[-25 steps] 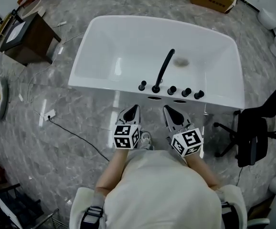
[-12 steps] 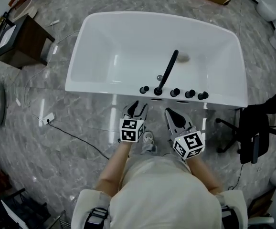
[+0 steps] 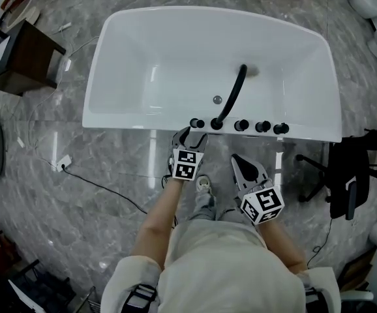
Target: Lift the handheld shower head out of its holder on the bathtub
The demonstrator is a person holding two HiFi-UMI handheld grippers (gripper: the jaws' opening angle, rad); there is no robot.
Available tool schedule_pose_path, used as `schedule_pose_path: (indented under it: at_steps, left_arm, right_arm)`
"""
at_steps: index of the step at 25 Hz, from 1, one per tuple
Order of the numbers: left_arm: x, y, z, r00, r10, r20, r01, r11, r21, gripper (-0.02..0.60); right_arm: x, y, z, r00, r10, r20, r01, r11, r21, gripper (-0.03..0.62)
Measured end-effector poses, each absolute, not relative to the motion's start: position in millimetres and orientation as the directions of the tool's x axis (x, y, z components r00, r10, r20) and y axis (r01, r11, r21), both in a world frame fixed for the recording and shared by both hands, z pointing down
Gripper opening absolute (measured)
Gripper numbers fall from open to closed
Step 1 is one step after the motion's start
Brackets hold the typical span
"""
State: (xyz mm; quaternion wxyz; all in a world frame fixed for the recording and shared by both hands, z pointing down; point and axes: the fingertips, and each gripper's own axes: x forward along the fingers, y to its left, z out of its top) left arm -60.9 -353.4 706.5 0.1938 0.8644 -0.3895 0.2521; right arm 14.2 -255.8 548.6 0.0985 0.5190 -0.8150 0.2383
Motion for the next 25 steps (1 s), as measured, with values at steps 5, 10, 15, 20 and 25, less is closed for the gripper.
schedule_pose_path:
  at_steps: [5, 10, 15, 20, 25]
  left_arm:
    - [-56, -371, 736, 0.539, -0.555, 0.633, -0.777, -0.618, 0.120, 0.233]
    - [-55, -386, 754, 0.509, -0.555, 0.658, -0.785, -0.613, 0.090, 0.233]
    - [-53, -392, 766, 0.482, -0.555, 0.678, -0.775, -0.631, 0.034, 0.192]
    - [-56, -393, 766, 0.457, -0.572, 0.681, -0.778, -0.628, -0.004, 0.149]
    - [-59, -388, 766, 0.442, -0.578, 0.686, -0.777, -0.629, -0.029, 0.144]
  right_arm:
    - [14, -255, 566, -0.441, -0.779, 0.447, -0.893, 0.332, -0.303, 0.020]
    - [15, -254, 579, -0.447, -0.763, 0.468, -0.890, 0.323, -0.323, 0.020]
    - [17, -252, 584, -0.449, -0.754, 0.480, -0.889, 0.319, -0.329, 0.020]
    - [20, -246, 585, -0.447, -0.750, 0.487, -0.889, 0.315, -0.331, 0.020]
    - [19, -243, 585, -0.450, -0.751, 0.483, -0.888, 0.318, -0.333, 0.020]
